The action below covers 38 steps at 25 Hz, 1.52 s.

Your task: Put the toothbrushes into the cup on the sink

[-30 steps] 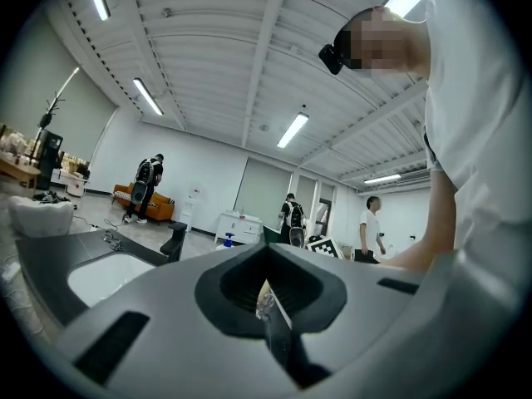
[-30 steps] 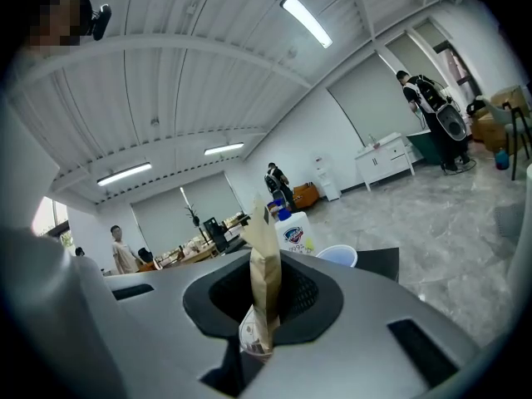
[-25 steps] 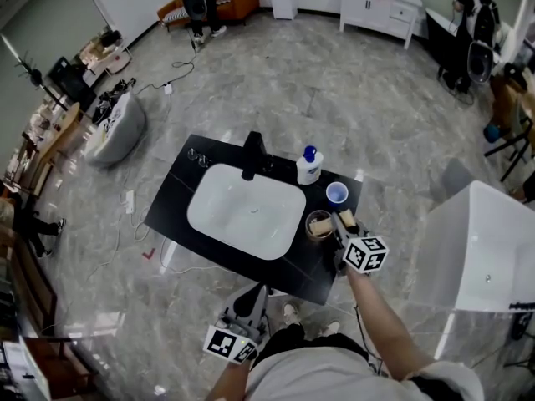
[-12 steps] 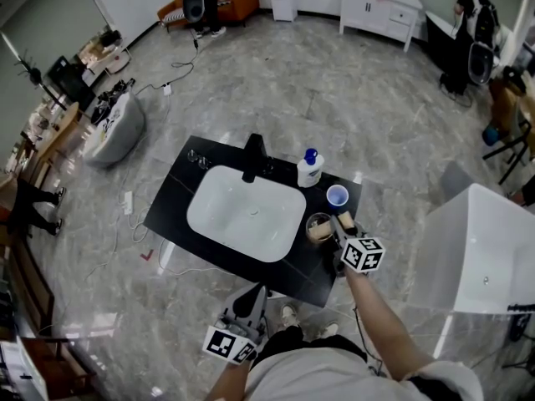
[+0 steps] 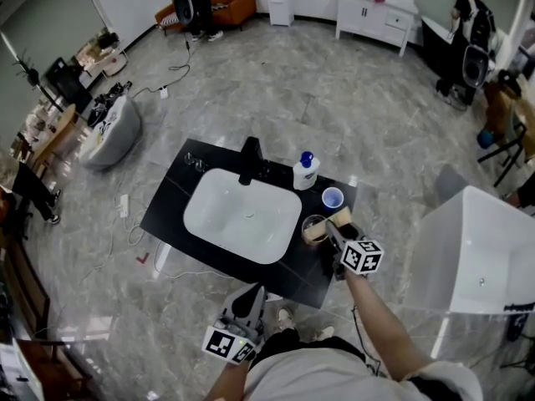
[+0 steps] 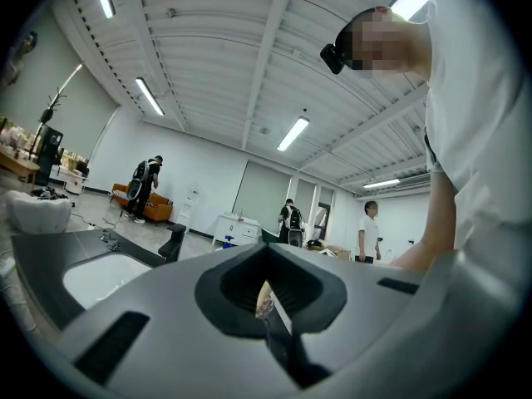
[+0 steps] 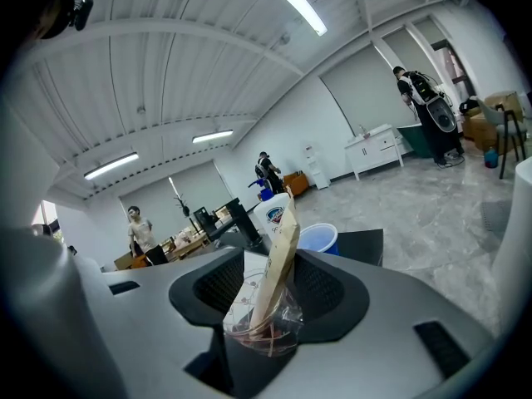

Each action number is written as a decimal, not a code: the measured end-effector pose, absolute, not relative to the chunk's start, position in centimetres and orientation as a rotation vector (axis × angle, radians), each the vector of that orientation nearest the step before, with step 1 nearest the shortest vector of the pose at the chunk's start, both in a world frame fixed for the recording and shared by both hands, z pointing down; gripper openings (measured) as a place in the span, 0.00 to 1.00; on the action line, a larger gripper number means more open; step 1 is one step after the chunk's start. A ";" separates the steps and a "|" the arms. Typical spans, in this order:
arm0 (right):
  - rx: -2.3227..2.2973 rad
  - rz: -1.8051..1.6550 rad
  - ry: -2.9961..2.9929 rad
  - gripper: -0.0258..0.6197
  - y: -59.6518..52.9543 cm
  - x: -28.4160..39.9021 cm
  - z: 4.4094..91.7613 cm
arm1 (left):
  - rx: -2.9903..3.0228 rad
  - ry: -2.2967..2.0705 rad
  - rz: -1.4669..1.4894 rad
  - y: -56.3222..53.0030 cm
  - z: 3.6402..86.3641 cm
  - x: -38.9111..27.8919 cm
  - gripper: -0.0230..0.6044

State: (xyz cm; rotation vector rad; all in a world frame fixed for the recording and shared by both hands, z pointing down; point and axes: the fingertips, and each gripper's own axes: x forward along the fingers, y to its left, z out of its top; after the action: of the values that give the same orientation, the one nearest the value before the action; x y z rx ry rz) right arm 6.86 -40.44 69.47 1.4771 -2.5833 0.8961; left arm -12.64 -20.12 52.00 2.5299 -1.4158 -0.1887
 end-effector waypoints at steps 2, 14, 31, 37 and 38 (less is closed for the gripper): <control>1.479 0.892 -2.591 0.34 -40.1 7.1 69.2 | 2.537 -1.407 -0.193 -20.2 51.9 -12.3 0.03; 1.554 0.846 -2.591 0.34 -36.9 10.6 67.0 | 2.578 -1.367 -0.216 -19.3 51.6 -10.1 0.03; 1.662 0.635 -2.729 0.12 -29.8 16.2 57.5 | 2.640 -1.322 -0.234 -17.8 50.9 -7.2 0.03; 1.535 0.349 -2.772 0.12 -27.2 14.9 53.3 | 2.651 -1.310 -0.233 -17.0 50.9 -6.4 0.03; 1.513 0.307 -2.782 0.12 -26.6 14.6 52.6 | 2.653 -1.310 -0.233 -16.8 50.8 -6.3 0.03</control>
State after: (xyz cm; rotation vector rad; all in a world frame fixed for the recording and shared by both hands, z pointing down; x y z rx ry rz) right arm 14.56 -26.60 52.59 1.5129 -2.7817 0.3068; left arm -6.33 -16.85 50.82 2.6535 -1.3101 -0.2333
